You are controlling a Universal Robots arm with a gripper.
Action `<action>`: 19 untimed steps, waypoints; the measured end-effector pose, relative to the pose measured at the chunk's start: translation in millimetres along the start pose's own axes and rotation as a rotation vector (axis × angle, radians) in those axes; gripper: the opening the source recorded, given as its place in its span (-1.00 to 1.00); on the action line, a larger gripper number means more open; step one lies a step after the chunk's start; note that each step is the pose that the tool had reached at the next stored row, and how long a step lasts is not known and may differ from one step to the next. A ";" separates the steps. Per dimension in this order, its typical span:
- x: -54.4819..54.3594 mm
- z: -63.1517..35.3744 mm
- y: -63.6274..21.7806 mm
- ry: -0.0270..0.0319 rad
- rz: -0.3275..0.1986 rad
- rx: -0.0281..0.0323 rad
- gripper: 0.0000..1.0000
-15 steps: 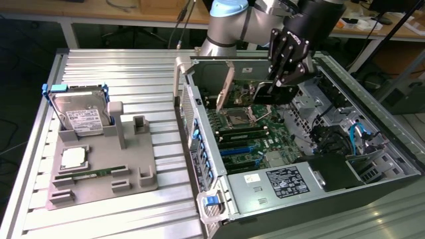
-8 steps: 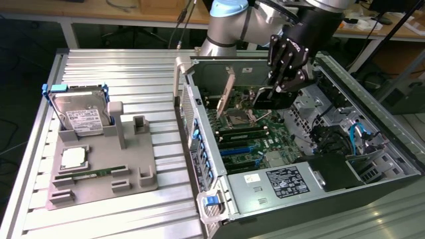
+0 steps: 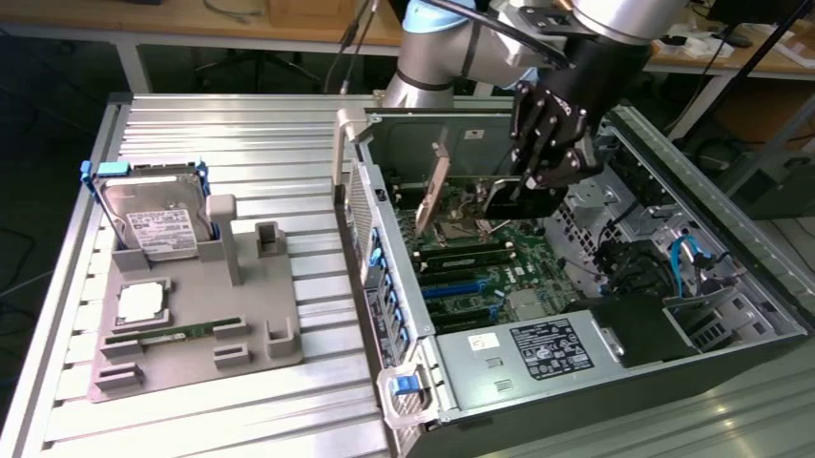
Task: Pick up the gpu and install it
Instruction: 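Insert the gpu into the slot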
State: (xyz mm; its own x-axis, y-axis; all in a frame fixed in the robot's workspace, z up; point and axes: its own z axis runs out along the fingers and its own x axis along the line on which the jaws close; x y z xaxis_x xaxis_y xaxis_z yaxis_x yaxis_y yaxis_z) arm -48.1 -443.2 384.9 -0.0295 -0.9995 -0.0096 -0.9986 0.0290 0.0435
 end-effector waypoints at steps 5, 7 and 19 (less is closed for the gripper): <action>1.6 8.6 -2.1 0.0004 -0.008 -0.0001 -0.47; 2.3 13.4 -3.2 0.0005 -0.013 -0.0001 -0.47; 3.2 25.0 -4.8 0.0009 -0.020 -0.0002 -0.47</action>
State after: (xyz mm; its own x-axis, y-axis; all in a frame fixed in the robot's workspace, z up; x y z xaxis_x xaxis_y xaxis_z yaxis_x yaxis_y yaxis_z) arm -44.4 -446.2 359.7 -0.0090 -0.9999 -0.0095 -0.9990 0.0086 0.0434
